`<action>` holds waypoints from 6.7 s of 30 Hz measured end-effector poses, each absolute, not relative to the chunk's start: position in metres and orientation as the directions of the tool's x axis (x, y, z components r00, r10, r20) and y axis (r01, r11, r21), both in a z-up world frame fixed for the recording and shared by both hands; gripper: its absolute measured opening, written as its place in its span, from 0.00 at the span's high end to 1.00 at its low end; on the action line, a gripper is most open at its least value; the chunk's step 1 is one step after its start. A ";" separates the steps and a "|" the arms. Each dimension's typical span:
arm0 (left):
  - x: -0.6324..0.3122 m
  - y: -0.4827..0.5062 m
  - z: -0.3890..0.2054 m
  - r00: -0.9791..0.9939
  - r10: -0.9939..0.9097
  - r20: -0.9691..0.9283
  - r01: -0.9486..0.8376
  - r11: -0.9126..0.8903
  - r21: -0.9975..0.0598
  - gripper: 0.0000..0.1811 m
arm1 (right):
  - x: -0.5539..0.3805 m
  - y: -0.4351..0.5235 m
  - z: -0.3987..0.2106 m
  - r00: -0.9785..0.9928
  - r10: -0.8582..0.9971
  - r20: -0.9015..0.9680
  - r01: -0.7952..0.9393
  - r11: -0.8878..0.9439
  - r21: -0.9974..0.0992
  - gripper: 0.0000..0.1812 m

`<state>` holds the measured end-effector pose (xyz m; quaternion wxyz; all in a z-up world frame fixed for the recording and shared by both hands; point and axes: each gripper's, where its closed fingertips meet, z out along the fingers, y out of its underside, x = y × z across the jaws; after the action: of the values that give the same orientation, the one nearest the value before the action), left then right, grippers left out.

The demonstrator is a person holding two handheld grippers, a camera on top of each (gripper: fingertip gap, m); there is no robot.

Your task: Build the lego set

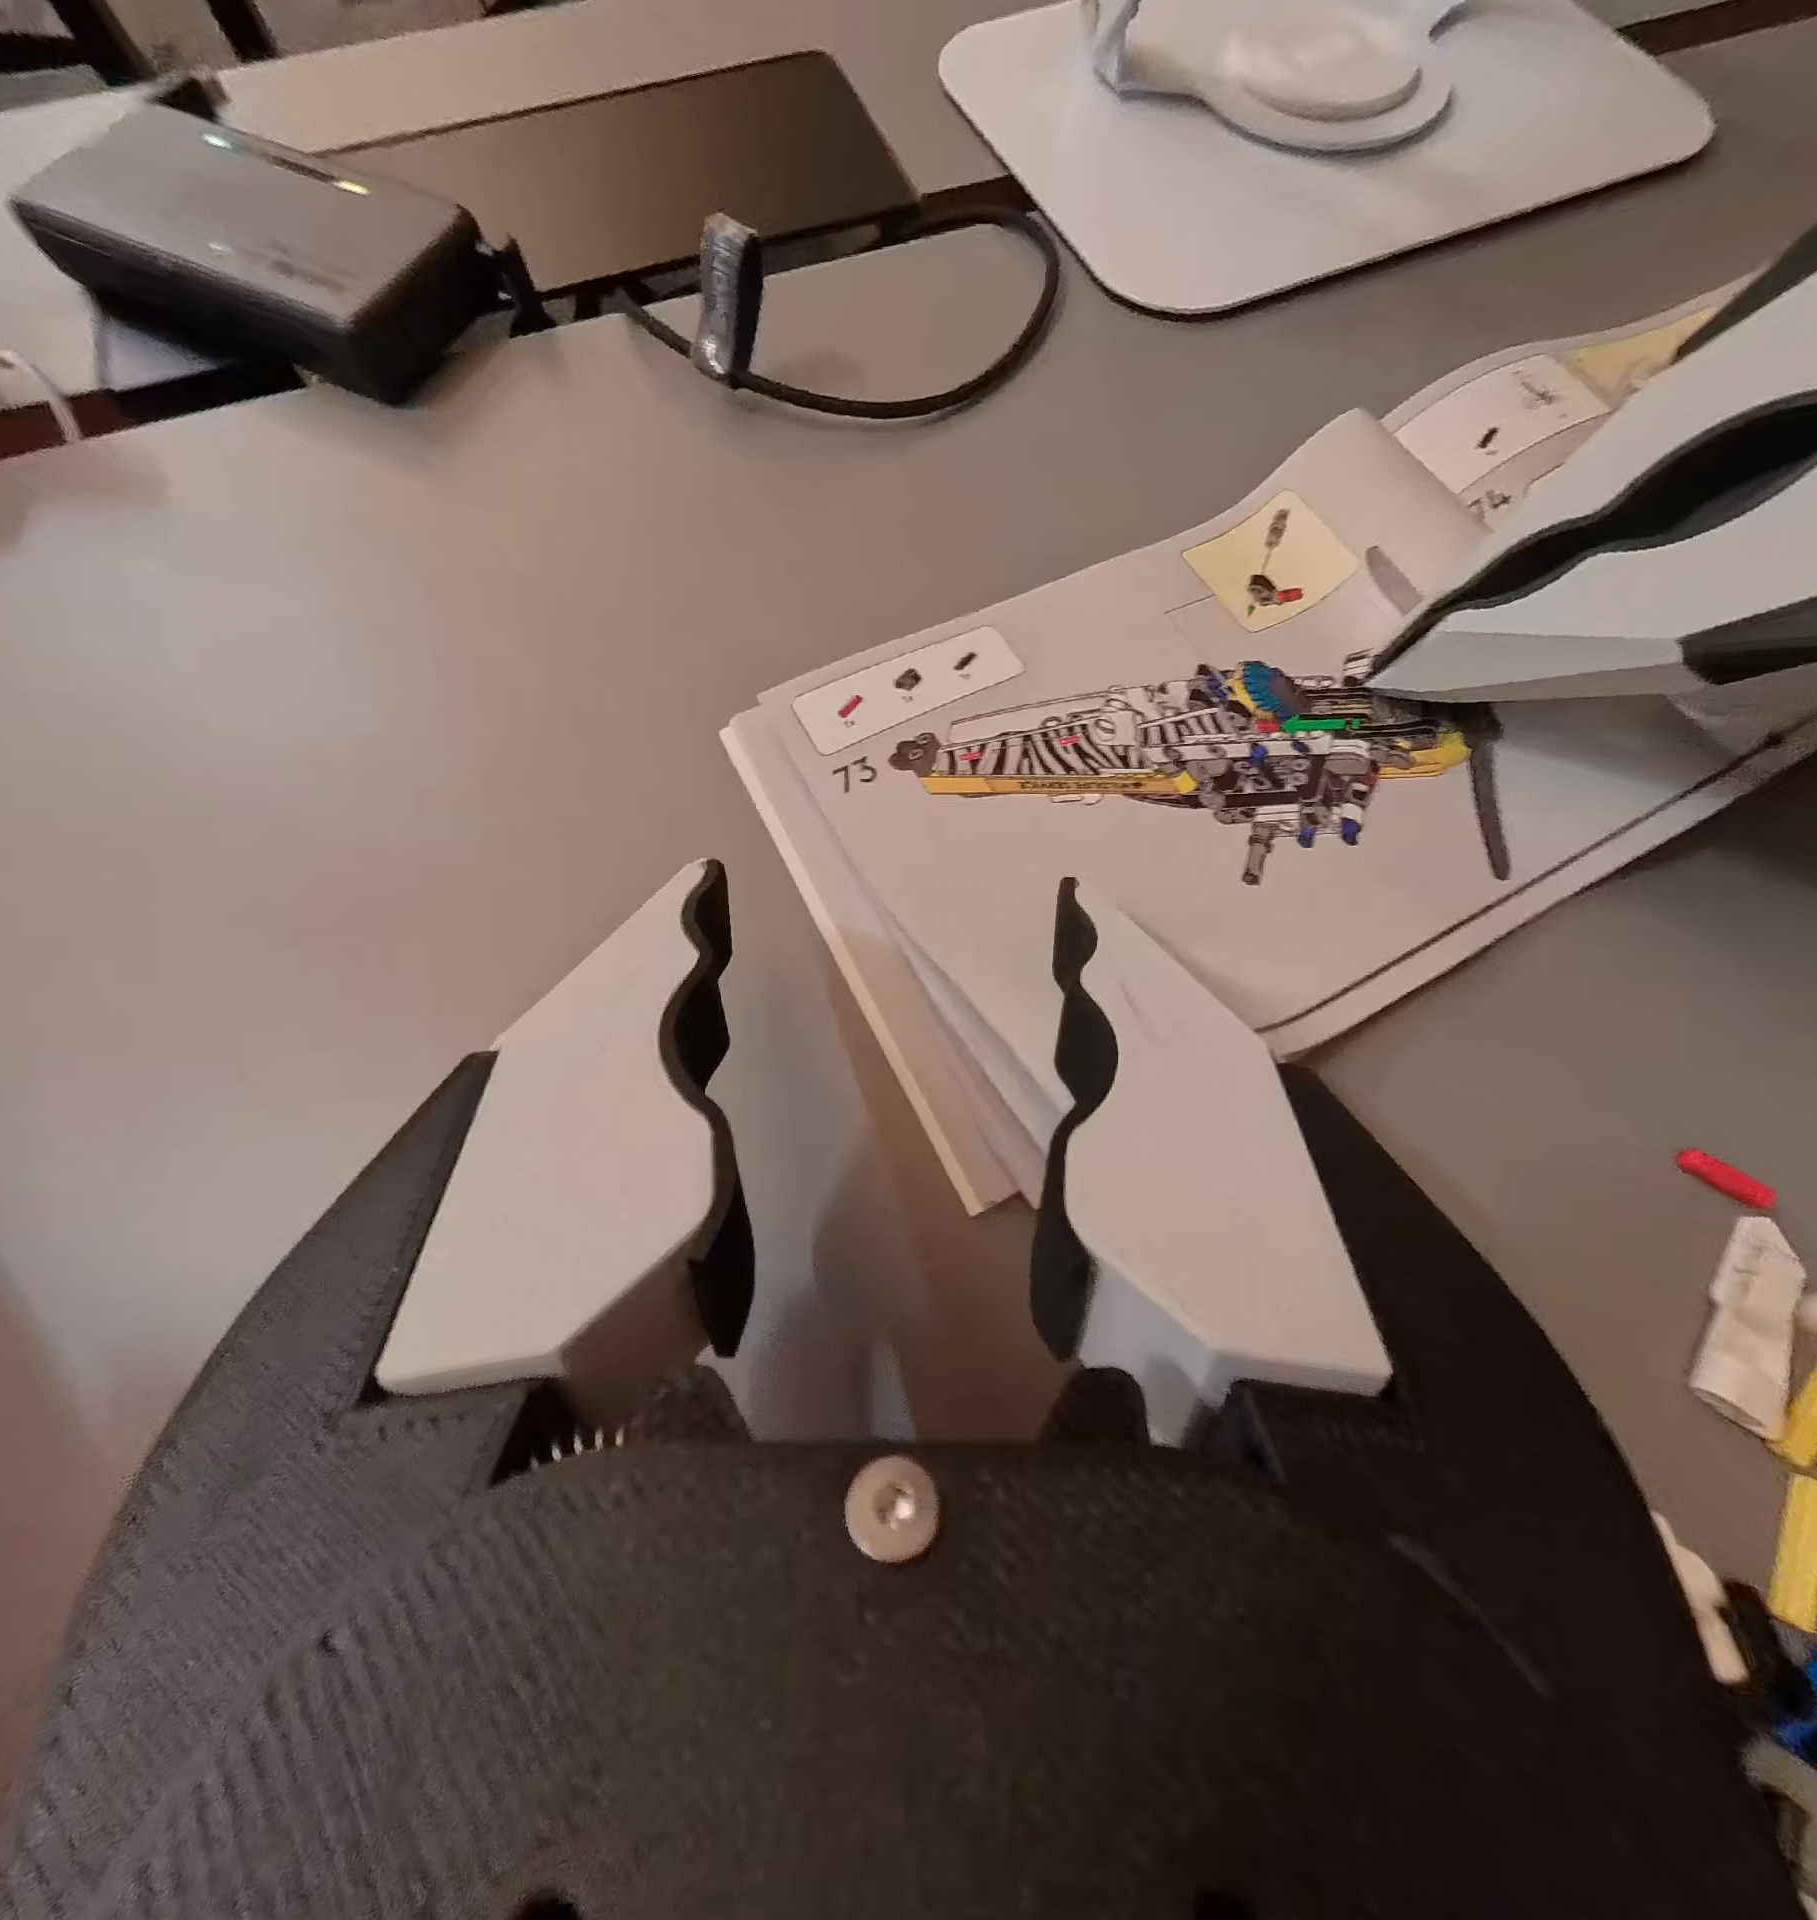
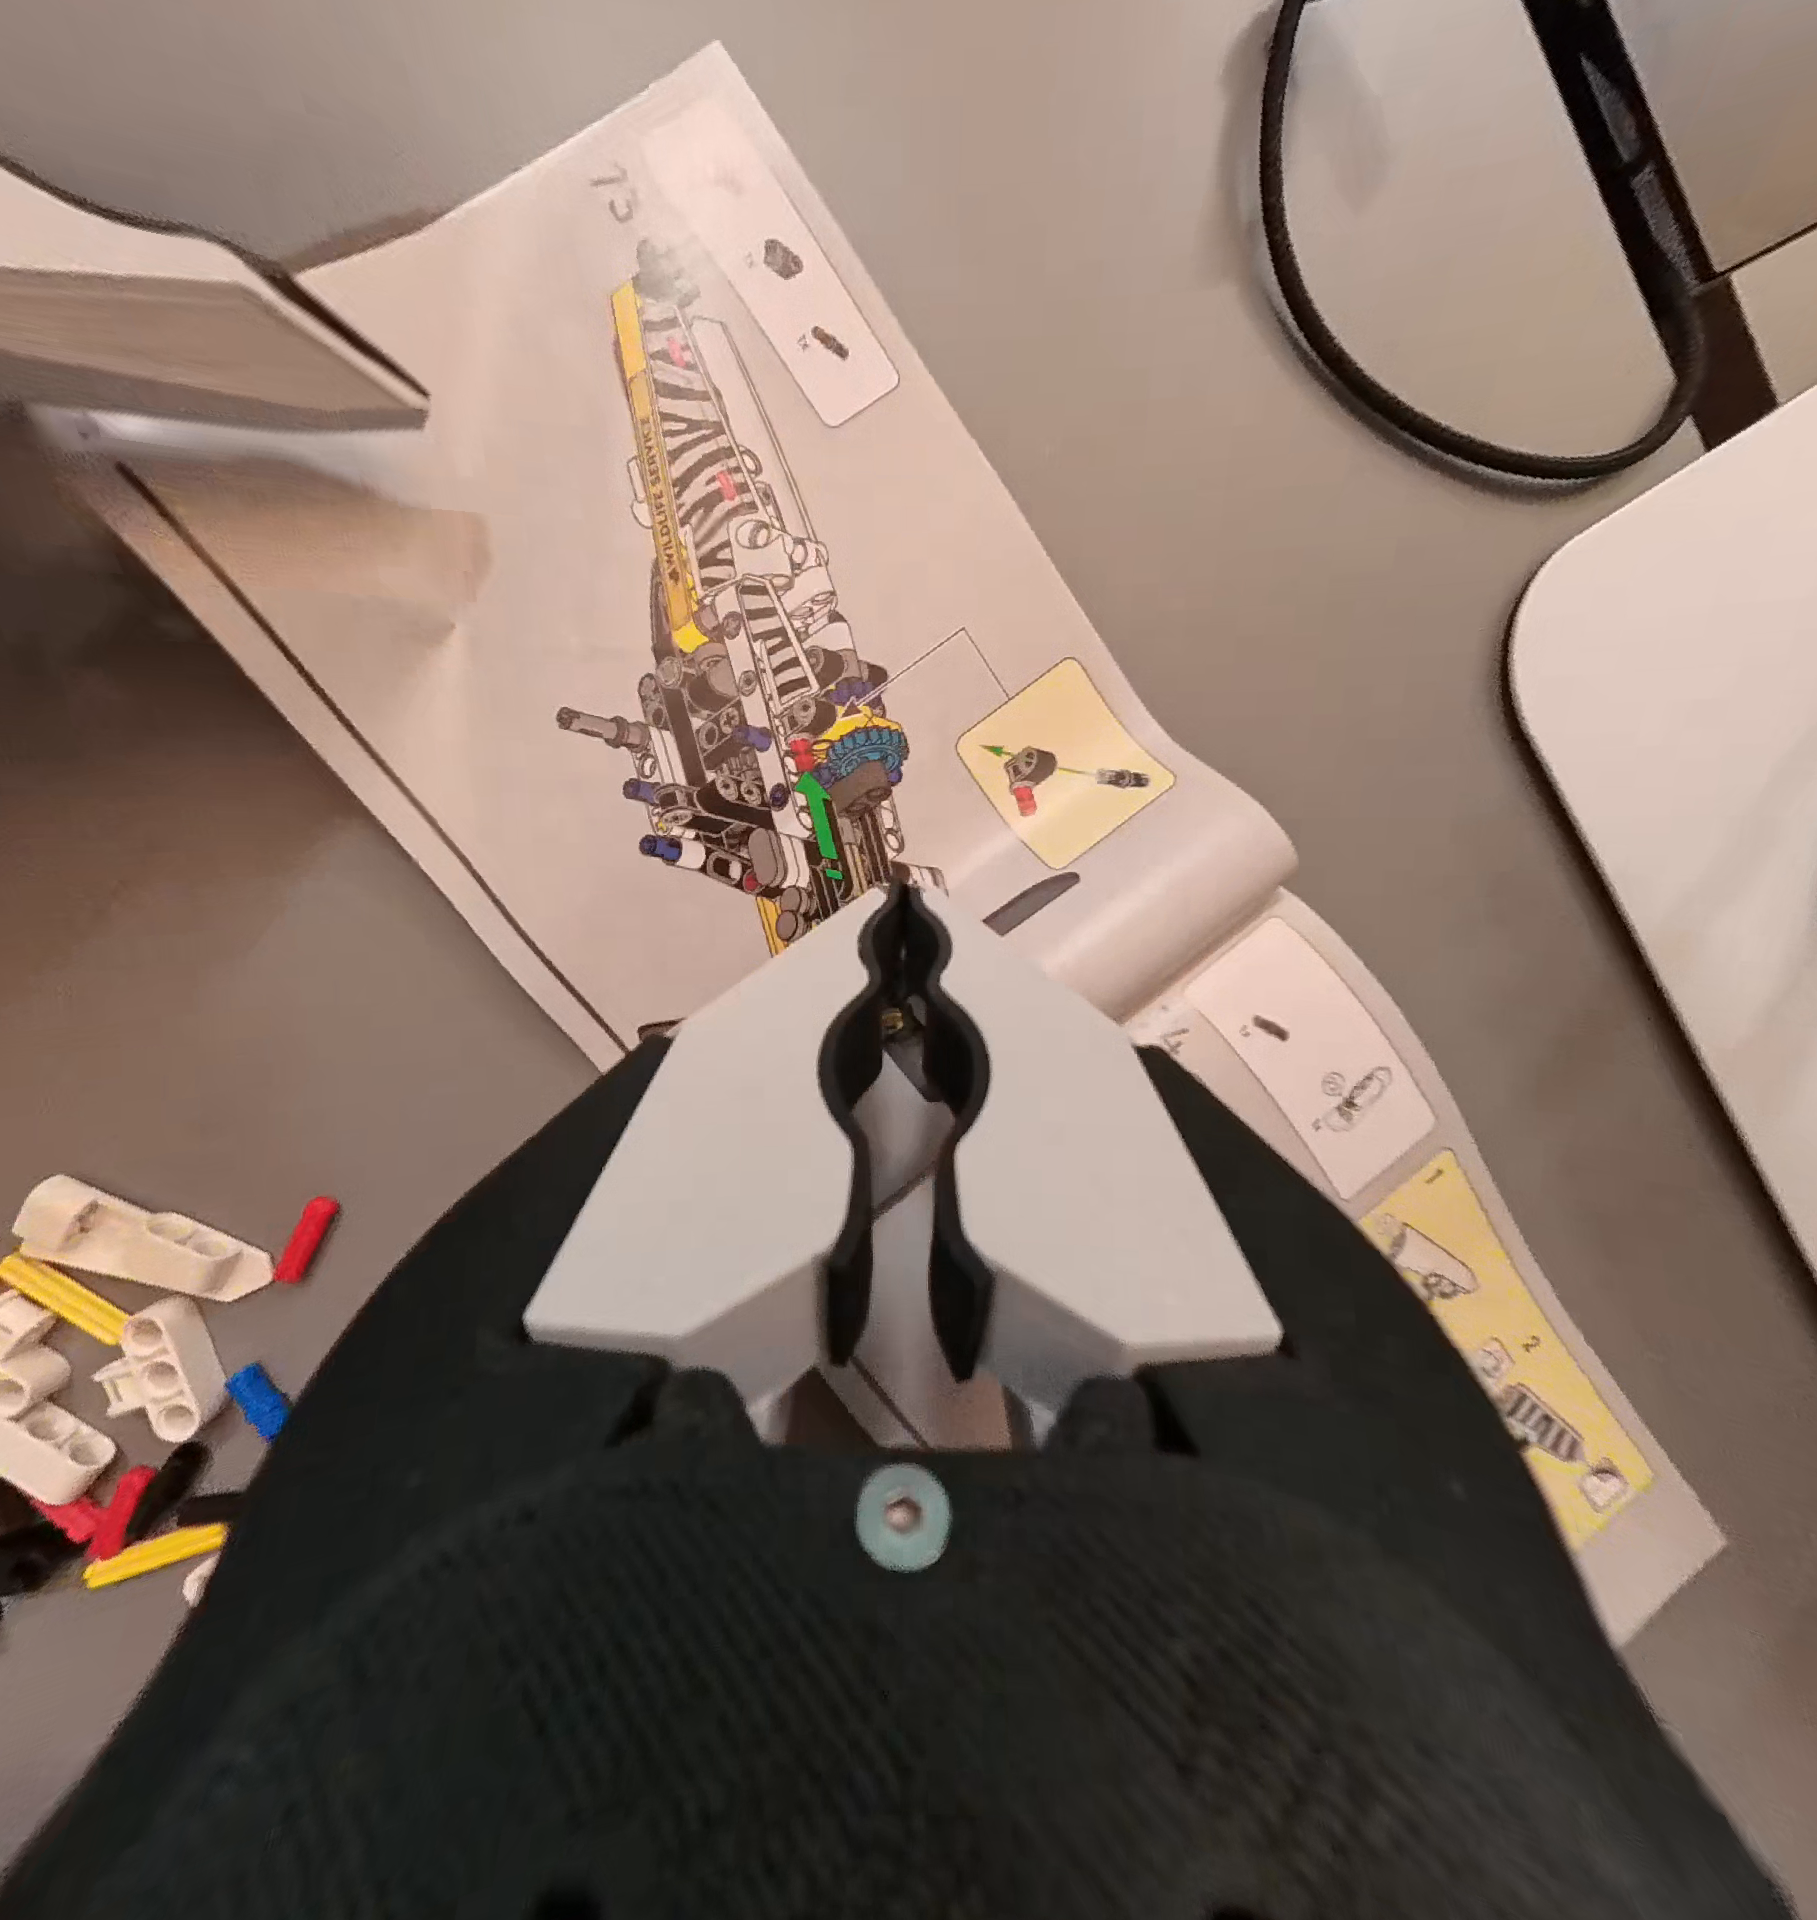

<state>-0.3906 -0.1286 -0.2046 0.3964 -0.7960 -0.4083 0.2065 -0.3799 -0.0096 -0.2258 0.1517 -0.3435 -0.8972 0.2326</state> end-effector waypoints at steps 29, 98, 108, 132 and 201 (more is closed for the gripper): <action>-0.376 -0.125 -0.229 0.585 0.809 0.059 0.594 -0.378 -0.710 0.68 | -0.172 0.001 -0.106 -0.677 0.736 0.009 0.312 0.298 -0.902 1.00; -0.338 -0.122 -0.123 0.579 0.754 0.312 0.332 0.132 -0.934 1.00 | -0.116 0.107 -0.161 -0.257 0.844 0.471 0.107 0.509 -0.854 1.00; -0.347 -0.126 -0.159 0.458 0.846 0.274 0.449 0.046 -0.892 1.00 | -0.113 0.111 -0.151 -0.246 0.867 0.434 0.063 0.461 -0.885 1.00; -0.346 -0.118 -0.172 0.415 0.809 0.417 0.547 0.144 -0.824 1.00 | -0.100 0.160 -0.103 0.052 0.939 0.341 -0.182 0.345 -0.921 0.97; -0.334 -0.096 -0.163 0.548 0.773 0.320 0.478 0.024 -0.878 0.96 | -0.106 0.175 -0.112 0.020 0.992 0.122 -0.073 0.123 -0.990 1.00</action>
<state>-0.3335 -0.0958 -0.1635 0.5512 -0.6858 -0.4561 0.1335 -0.1064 0.1749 -0.1118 0.5516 -0.4534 -0.5072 0.4827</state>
